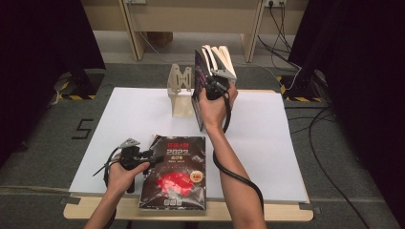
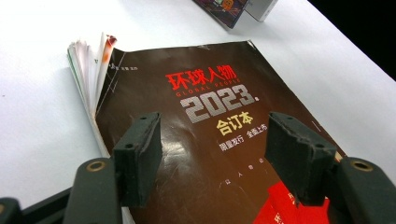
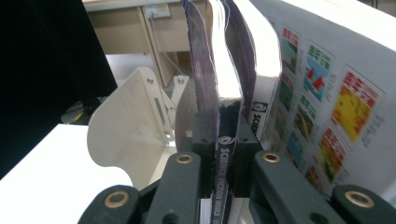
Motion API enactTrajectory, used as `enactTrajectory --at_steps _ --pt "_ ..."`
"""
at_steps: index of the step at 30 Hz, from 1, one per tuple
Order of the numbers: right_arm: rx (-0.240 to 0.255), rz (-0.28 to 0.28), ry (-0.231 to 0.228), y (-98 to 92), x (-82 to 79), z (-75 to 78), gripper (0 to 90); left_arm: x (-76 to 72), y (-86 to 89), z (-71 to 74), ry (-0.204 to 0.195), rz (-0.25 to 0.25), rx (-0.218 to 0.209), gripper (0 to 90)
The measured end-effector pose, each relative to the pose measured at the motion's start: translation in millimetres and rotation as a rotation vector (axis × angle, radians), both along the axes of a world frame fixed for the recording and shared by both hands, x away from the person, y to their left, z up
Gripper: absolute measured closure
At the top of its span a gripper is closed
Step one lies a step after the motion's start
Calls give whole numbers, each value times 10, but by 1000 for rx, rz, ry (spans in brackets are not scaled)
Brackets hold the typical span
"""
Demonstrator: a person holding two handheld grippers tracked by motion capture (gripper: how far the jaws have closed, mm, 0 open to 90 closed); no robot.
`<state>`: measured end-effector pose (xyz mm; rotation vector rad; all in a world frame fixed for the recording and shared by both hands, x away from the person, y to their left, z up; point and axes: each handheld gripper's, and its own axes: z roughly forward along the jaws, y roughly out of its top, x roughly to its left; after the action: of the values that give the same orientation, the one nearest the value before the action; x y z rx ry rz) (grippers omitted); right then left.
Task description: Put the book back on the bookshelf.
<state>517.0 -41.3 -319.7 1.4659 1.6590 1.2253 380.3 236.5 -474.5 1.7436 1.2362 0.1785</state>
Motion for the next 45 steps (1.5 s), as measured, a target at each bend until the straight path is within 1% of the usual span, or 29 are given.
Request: enactTrajectory --at_steps 2,3,4,8,15,17,23,26,28,29,31,34,38,40,43,45 --pt "-1 8 -18 24 3 1 847 1 3 -1 -1 1 -2 363" --pt "-1 8 -18 24 3 1 847 2 9 -2 -1 2 0 363" --pt "7 7 -32 50 3 6 847 1 17 -3 0 5 0 363" --pt "3 8 -57 68 -12 8 848 2 15 -10 5 3 3 365" --pt "26 -10 -102 83 -40 22 848 10 19 -21 7 2 4 366" --pt "36 -9 -99 105 -31 25 848 15 15 -23 5 0 3 366" --pt "31 -11 -118 194 -3 33 848 9 33 -9 -1 7 3 367" --pt "33 -18 -140 221 11 27 848 5 46 0 -2 8 0 368" --pt "25 -29 -158 239 20 24 848 15 51 -3 -3 4 1 371" --pt "30 -26 -154 254 32 29 848 20 49 -7 -2 4 3 373" --pt "33 -29 -163 264 58 37 848 18 47 -17 0 4 0 374" --pt "23 -36 -182 263 88 31 848 15 53 -5 -5 5 2 375" --pt "23 -44 -193 299 112 10 847 18 48 -7 -9 2 1 377" --pt "22 -61 -194 306 123 -2 846 14 42 -12 -7 -1 2 377" --pt "17 -65 -189 333 147 -35 846 16 47 -7 -12 -1 0 378" --pt "8 -65 -194 351 151 -60 846 17 56 -5 -11 -1 2 379"
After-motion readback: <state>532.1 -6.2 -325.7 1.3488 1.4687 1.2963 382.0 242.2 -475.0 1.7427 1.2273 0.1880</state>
